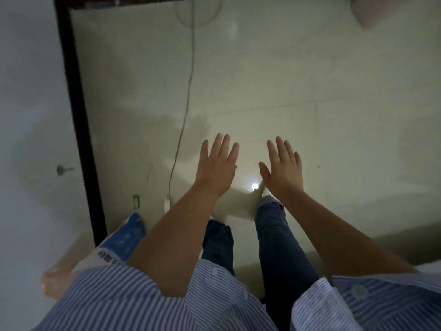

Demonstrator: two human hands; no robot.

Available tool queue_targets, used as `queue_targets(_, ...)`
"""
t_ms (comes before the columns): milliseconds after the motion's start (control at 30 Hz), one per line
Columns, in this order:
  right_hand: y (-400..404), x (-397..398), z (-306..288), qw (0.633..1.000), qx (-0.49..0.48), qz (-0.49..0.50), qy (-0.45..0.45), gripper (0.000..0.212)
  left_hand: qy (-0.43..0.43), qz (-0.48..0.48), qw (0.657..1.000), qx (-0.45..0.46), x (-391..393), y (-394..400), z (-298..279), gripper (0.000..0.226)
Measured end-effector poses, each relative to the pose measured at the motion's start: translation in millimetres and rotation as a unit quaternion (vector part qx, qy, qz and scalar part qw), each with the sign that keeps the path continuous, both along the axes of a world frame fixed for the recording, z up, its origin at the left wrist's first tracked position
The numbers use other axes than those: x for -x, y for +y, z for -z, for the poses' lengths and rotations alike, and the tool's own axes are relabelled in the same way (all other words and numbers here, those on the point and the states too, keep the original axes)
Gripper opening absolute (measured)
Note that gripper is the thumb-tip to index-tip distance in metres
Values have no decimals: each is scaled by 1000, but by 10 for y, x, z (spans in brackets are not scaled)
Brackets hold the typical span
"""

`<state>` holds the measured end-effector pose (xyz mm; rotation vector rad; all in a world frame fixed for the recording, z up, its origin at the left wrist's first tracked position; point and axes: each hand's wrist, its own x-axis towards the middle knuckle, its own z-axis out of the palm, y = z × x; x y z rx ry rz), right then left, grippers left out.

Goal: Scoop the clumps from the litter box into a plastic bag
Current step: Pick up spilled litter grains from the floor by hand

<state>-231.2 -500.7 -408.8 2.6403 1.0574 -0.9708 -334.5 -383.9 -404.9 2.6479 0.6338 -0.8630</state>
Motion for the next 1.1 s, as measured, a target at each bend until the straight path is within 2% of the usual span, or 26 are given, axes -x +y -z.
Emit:
queue_targets(200,-1302,-1132,38,979,8,201,24,57,15,95,995,6,-1656,-874,-54,56)
queue_targets(467,-2551,-2907,-360,943,-23,331,-25,56,6,191,982,10,-3653,-2088,-285,56)
queue_targets(867,-3209,-5824,-605,900,-56,427,-67,55,-51,296,953,-32,-6976,-2427,-567,56)
queue_targets(1100,-3454,-7518,-634,912,-83,399,-42,54,-50,303,951,-35,-8655,-2823,-654,57)
